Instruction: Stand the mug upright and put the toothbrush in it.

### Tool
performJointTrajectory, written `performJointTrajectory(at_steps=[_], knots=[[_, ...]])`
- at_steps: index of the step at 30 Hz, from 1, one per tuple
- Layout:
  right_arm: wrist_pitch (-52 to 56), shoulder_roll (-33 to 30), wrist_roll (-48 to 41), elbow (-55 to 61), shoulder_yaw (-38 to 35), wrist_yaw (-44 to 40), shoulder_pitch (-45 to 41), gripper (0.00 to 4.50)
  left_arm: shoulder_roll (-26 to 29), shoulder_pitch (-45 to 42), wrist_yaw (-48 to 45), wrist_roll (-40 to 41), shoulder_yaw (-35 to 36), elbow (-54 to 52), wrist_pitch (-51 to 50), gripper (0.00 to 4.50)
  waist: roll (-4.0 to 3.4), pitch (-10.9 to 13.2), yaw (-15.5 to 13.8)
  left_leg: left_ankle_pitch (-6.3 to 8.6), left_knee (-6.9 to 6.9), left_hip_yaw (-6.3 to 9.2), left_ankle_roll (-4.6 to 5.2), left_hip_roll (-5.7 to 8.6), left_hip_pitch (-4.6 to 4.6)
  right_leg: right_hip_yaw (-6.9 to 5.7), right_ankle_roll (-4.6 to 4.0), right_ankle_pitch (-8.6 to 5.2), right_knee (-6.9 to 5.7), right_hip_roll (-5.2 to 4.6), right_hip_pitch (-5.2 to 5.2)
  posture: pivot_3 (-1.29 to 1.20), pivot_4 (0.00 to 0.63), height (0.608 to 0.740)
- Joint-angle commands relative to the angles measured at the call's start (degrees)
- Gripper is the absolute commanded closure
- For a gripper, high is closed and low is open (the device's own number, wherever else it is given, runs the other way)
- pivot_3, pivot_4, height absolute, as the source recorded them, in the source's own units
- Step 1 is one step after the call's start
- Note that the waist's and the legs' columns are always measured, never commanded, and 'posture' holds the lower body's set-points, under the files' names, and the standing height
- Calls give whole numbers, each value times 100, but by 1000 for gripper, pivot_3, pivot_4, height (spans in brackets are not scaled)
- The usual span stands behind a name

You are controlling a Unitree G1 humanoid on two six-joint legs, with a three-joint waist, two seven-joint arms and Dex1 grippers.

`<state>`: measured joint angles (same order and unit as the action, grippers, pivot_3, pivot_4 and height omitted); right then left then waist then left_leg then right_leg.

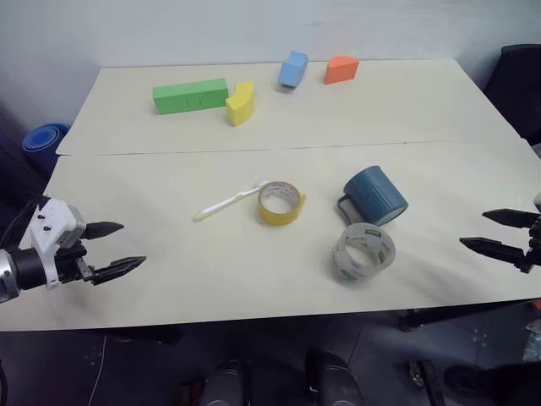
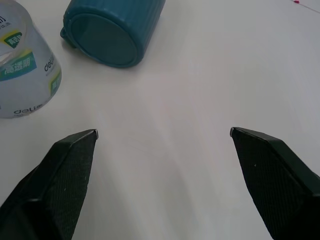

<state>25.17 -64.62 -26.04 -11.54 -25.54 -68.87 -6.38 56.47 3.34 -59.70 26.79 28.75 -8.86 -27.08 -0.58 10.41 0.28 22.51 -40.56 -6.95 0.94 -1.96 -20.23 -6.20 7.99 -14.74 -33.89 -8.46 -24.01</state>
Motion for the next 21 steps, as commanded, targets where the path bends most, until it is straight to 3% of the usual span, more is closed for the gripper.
performJointTrajectory(at_steps=[1,13,21], knots=[[1,11,-85,100,-242,40,-16,97,96,53,-22,75,241,-177,-28,0,0,0,1,0,0,0,0,0,0,0,0,0,0,0,0,0,150,740],[293,73,-180,410,-180,280,-15,97,-43,-324,303,91,87,-131,-118,0,0,0,-4,0,0,0,0,0,0,1,0,0,-1,0,0,0,150,740],[971,59,-628,1177,-369,344,10,97,-10,-719,74,658,-141,-493,-586,0,0,0,-4,0,-1,2,0,0,0,0,0,0,-6,0,0,0,150,740]])
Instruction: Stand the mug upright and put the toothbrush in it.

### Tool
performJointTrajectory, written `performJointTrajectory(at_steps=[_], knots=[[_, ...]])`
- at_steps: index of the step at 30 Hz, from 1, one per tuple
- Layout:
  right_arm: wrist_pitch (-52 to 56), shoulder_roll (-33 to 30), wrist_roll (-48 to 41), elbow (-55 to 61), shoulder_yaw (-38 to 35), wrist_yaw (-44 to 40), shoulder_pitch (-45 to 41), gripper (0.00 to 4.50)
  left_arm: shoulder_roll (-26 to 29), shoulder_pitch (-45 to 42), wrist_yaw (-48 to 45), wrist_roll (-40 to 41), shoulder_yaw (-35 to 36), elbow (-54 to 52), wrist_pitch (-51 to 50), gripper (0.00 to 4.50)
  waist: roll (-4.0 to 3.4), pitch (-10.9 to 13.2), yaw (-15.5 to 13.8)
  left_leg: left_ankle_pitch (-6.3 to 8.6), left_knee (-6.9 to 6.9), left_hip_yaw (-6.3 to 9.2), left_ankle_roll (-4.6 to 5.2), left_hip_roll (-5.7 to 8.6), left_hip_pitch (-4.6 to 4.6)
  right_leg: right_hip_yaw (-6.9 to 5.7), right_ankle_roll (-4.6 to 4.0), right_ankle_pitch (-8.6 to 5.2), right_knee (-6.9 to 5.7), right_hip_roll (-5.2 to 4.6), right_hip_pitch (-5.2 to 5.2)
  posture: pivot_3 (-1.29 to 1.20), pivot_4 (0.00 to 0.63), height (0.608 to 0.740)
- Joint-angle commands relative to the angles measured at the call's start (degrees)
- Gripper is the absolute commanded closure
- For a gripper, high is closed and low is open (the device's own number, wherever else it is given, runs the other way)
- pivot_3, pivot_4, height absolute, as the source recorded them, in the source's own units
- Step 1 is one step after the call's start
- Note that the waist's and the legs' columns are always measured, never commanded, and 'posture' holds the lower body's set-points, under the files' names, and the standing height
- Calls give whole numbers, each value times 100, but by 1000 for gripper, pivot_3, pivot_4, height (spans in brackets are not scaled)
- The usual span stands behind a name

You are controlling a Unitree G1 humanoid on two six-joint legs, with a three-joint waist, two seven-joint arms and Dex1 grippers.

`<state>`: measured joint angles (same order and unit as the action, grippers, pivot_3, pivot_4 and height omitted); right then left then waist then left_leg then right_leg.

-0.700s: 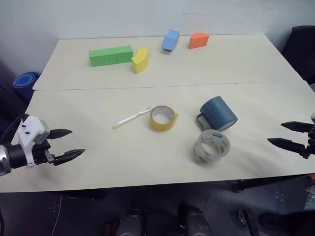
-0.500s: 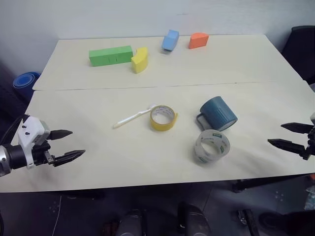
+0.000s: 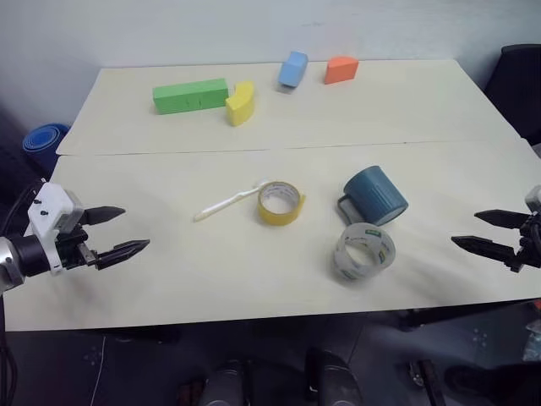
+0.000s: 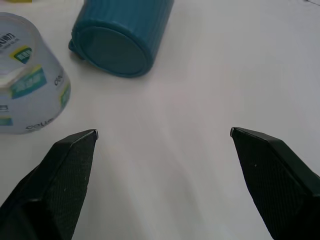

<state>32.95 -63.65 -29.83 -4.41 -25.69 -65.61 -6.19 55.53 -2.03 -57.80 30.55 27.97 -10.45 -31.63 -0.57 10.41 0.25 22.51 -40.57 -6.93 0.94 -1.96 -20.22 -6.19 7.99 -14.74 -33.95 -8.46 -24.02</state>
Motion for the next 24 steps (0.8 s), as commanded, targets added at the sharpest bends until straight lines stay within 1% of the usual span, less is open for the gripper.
performJointTrajectory(at_steps=[1,4,6,8,9,13,15,18,21,24], knots=[[293,-71,-322,686,-380,17,21,97,112,-307,-132,429,-149,-437,-301,0,0,0,-2,0,0,0,0,0,0,0,0,0,0,0,0,0,150,740],[611,-174,-558,1566,-461,-34,174,97,248,-735,-290,810,-508,-841,-692,0,1,0,-28,0,-7,6,0,1,-2,1,0,0,-6,0,0,0,150,740],[1006,-187,-907,2270,-464,5,230,97,284,-1247,-411,1258,-800,-1048,-1051,0,1,0,-52,0,-9,8,0,2,-3,1,0,0,-8,-1,0,0,150,740],[1341,-161,-1074,2885,-304,235,298,97,307,-1704,-606,1677,-1099,-1227,-1388,0,2,-1,-44,0,-18,14,-1,2,-8,1,0,0,-9,0,1,0,150,740],[1403,-151,-1048,3119,-191,339,349,97,333,-1855,-731,1722,-1270,-1324,-1413,0,3,-1,-41,0,-19,15,-1,2,-7,1,0,0,-12,0,1,0,150,740],[1756,-18,-1035,3632,322,966,170,97,385,-2295,-1182,1553,-1970,-1546,-1211,0,3,-1,-23,2,-20,14,-4,4,-6,0,0,0,-13,1,1,0,150,740],[1839,41,-1057,3789,654,1134,42,97,325,-2536,-1382,1370,-2330,-1523,-1005,0,4,-1,-20,2,-23,12,-4,4,-8,0,0,0,-11,4,1,0,150,740],[1699,50,-766,3875,1296,1250,-125,97,152,-2918,-1513,1121,-2768,-1339,-788,0,4,-1,-21,2,-28,11,-4,4,-9,2,0,0,-9,4,1,0,150,740],[1519,38,-472,3842,1729,1315,-247,97,58,-3113,-1590,953,-2951,-1196,-668,0,5,0,-32,2,-34,13,-3,5,-16,1,0,0,-4,5,1,0,150,740],[1316,-27,-234,3806,2068,1211,-260,97,-25,-3237,-1614,872,-2991,-1075,-598,0,5,0,-32,2,-34,15,-3,6,-17,-1,0,0,-3,5,1,0,150,740]])
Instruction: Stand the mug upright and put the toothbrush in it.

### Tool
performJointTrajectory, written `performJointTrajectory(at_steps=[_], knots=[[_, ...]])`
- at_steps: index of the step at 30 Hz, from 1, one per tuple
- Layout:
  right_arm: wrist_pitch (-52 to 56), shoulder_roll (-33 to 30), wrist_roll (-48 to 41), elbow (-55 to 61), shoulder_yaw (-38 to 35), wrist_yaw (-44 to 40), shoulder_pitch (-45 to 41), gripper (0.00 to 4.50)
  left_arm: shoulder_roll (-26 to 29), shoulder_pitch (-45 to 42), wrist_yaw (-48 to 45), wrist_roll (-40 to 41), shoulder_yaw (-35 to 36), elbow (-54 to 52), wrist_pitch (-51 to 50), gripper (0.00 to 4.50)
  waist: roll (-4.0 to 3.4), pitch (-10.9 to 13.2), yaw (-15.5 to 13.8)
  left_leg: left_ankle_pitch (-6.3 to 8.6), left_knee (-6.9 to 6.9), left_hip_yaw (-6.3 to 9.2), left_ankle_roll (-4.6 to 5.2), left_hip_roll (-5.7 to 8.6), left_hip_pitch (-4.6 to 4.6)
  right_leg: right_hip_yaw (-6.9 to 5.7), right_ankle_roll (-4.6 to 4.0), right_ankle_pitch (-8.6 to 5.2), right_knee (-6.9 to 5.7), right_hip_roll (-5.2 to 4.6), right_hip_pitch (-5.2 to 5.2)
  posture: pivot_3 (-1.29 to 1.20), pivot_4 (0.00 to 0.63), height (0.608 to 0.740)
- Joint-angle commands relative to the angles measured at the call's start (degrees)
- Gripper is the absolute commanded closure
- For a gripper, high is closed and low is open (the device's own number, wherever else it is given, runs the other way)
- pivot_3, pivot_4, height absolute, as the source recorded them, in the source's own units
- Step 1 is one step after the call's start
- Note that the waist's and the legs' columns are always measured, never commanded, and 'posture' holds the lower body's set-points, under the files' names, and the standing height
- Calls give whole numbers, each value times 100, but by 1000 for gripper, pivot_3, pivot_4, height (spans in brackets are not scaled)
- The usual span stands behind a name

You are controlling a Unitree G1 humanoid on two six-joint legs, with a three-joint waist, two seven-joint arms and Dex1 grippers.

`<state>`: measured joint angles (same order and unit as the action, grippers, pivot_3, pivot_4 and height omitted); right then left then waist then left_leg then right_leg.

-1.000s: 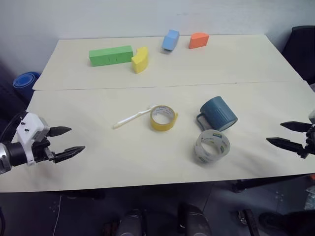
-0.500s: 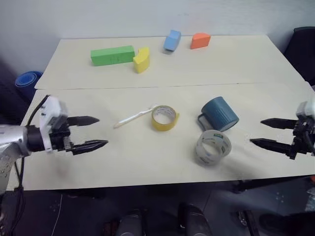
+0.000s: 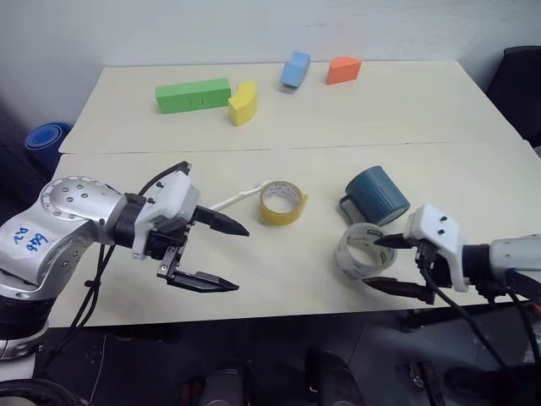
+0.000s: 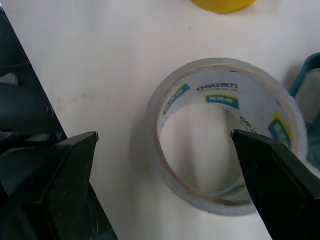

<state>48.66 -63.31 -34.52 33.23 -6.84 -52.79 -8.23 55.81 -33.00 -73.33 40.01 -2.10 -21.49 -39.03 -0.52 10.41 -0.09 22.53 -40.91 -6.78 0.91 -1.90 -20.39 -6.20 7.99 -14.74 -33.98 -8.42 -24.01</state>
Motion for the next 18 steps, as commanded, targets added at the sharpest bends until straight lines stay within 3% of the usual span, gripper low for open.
performJointTrajectory(at_steps=[1,3,6,16,18], knots=[[-352,-80,361,17,312,-105,-63,97,-76,-167,-65,-102,13,67,172,0,0,0,2,0,0,0,0,0,-1,0,0,0,2,0,0,0,150,740],[-518,-102,666,-99,617,-124,-124,97,-131,-205,-56,-165,7,123,218,0,1,0,8,0,-1,0,1,0,-1,0,0,0,2,0,0,0,150,740],[-636,-52,855,-244,800,-163,-184,659,-196,-221,-22,-190,4,120,216,0,1,0,3,0,-3,0,1,0,-1,0,0,0,1,0,0,0,150,740],[-820,43,1018,-180,921,-353,-177,3991,-408,-244,35,-276,10,175,342,0,4,-1,2,0,-4,4,2,-1,-3,-2,0,0,1,0,0,0,150,740],[-570,-1,654,160,700,-448,-49,4241,-440,-291,-18,-304,-25,254,377,0,6,0,-7,0,-6,4,2,-1,-3,-2,0,0,0,0,1,0,150,740]])
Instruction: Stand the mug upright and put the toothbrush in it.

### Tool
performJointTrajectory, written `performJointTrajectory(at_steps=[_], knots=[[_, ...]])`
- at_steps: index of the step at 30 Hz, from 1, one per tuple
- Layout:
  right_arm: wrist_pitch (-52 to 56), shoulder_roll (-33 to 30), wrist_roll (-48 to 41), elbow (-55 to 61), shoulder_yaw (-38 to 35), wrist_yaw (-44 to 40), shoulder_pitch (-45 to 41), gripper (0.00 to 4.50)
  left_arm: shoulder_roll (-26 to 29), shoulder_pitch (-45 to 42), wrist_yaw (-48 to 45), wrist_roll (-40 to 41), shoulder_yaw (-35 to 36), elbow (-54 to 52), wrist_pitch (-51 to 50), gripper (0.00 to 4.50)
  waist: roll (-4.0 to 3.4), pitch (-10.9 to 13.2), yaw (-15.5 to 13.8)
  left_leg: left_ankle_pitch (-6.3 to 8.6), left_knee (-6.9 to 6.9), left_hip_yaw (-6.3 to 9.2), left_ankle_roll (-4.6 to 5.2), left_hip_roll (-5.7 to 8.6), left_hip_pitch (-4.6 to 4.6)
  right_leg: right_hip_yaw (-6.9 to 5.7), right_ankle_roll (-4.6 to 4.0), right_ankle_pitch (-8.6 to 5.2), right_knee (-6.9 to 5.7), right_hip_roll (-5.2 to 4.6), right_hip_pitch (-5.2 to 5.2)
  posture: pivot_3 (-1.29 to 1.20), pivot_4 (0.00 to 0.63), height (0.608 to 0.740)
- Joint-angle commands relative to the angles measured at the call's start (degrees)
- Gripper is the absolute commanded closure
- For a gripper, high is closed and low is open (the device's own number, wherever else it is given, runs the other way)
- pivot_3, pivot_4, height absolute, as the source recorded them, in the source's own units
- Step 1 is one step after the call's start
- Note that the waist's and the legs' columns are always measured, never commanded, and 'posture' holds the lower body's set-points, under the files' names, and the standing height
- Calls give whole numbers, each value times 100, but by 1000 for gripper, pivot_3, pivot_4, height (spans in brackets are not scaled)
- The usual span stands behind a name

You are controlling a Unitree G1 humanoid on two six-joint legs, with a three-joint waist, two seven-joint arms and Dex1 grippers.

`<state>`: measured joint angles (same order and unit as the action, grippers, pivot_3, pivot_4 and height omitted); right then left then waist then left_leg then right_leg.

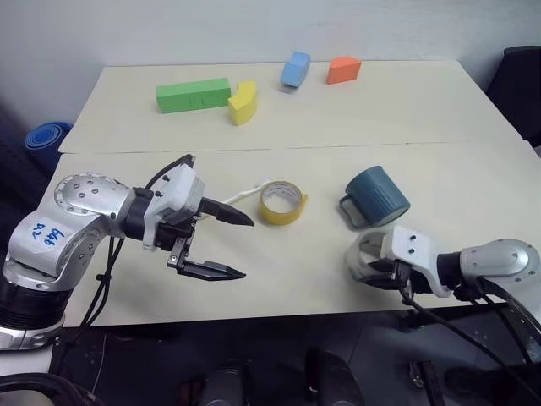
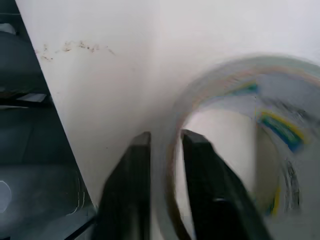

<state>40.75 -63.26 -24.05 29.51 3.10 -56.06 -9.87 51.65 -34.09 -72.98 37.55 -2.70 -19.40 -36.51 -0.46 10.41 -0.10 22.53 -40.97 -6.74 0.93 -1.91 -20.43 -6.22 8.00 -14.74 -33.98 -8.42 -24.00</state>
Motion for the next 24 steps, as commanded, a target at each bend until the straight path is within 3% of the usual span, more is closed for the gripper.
performJointTrajectory(at_steps=[1,7,10,12,16,20,24], knots=[[346,-34,-544,662,-381,-168,161,4241,-31,-194,-79,-66,25,71,140,0,0,0,-16,0,0,1,0,0,-1,-1,0,0,0,0,0,0,150,740],[1074,-241,-900,1006,-1733,-8,757,4241,-268,-489,-166,-221,-157,357,257,0,8,5,-84,0,-7,5,1,0,-4,-3,0,0,-1,0,1,0,150,740],[936,-467,-472,342,-2946,-305,1399,4241,-366,-602,-218,-264,-221,434,315,0,12,5,-154,3,-8,6,6,2,-5,-2,0,0,1,0,4,0,150,740],[588,-605,-97,-405,-3207,-291,1513,4241,-429,-664,-228,-277,-241,476,331,0,15,4,-150,4,-12,5,10,4,-7,-1,1,1,5,0,6,0,150,740],[-534,-788,744,-2351,-2477,66,779,4241,-627,-839,-189,-340,-289,588,364,0,17,3,-102,5,-14,2,14,4,15,1,6,3,12,0,31,0,150,740],[-1315,-297,1433,-4618,-1416,439,-975,4241,-878,-1039,-30,-259,-263,569,241,0,11,5,23,3,-7,0,12,2,17,1,6,3,11,1,29,0,150,740],[-1642,112,1625,-6096,-1053,430,-2042,4241,-963,-1095,79,-280,-228,546,188,0,3,6,56,2,7,2,9,0,14,-4,6,3,12,2,21,0,150,740]])
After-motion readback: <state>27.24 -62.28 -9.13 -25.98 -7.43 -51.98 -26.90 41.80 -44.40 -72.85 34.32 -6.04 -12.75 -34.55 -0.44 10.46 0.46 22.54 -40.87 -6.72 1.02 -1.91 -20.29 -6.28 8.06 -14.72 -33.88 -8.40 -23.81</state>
